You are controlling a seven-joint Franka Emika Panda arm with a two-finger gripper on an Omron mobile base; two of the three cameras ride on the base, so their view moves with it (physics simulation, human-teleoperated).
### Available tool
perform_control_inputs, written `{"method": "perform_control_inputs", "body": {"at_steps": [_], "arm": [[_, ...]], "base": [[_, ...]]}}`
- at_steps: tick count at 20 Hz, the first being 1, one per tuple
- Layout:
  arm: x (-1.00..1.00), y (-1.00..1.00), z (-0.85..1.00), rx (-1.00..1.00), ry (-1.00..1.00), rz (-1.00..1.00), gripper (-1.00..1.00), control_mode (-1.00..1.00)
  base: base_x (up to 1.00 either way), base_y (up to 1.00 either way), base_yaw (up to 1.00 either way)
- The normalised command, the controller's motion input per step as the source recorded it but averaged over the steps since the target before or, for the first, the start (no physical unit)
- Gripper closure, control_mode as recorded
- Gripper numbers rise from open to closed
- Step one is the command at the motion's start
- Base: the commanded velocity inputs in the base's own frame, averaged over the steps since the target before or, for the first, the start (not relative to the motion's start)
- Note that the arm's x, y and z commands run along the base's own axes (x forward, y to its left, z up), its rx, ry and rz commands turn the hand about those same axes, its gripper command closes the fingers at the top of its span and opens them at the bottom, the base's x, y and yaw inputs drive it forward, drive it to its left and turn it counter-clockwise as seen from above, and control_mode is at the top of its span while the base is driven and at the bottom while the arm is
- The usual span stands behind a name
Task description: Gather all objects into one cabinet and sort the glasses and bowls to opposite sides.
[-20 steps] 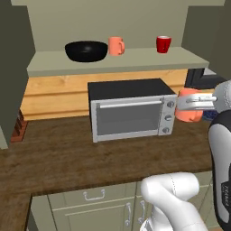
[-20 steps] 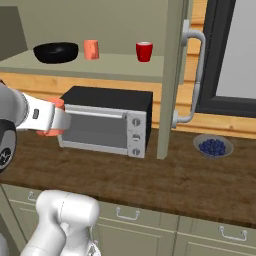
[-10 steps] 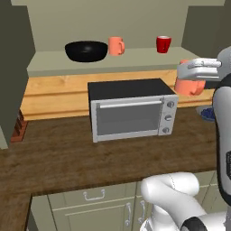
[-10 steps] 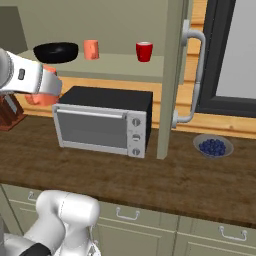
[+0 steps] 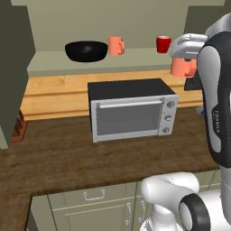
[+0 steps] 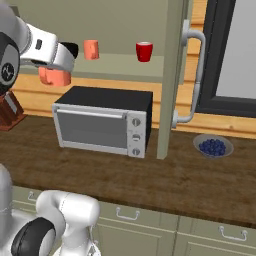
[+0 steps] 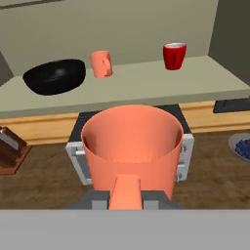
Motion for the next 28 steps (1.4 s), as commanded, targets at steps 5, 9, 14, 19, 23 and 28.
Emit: {"method": "perform_control_inputs", "body": {"at_steps": [5, 9, 14, 19, 23, 28], "arm": [[0.92, -0.07, -0.02, 0.0, -0.1, -0.06, 1.0, -1.0], [0.94, 0.0, -0.25, 0.0, -0.01, -0.01, 1.0, -1.0], [1.0, -0.09, -0.15, 0.01, -0.01, 0.0, 1.0, -1.0], [1.0, -0.19, -0.04, 0.01, 0.0, 0.0, 1.0, -1.0], [0.98, -0.08, -0.07, 0.0, 0.0, 0.0, 1.0, -1.0], [0.88, 0.0, -0.05, 0.0, 0.0, 0.0, 1.0, -1.0]], "base": [[0.0, 0.0, 0.0], [0.0, 0.0, 0.0], [0.0, 0.0, 0.0], [0.0, 0.0, 0.0], [0.0, 0.0, 0.0], [0.0, 0.0, 0.0]]}}
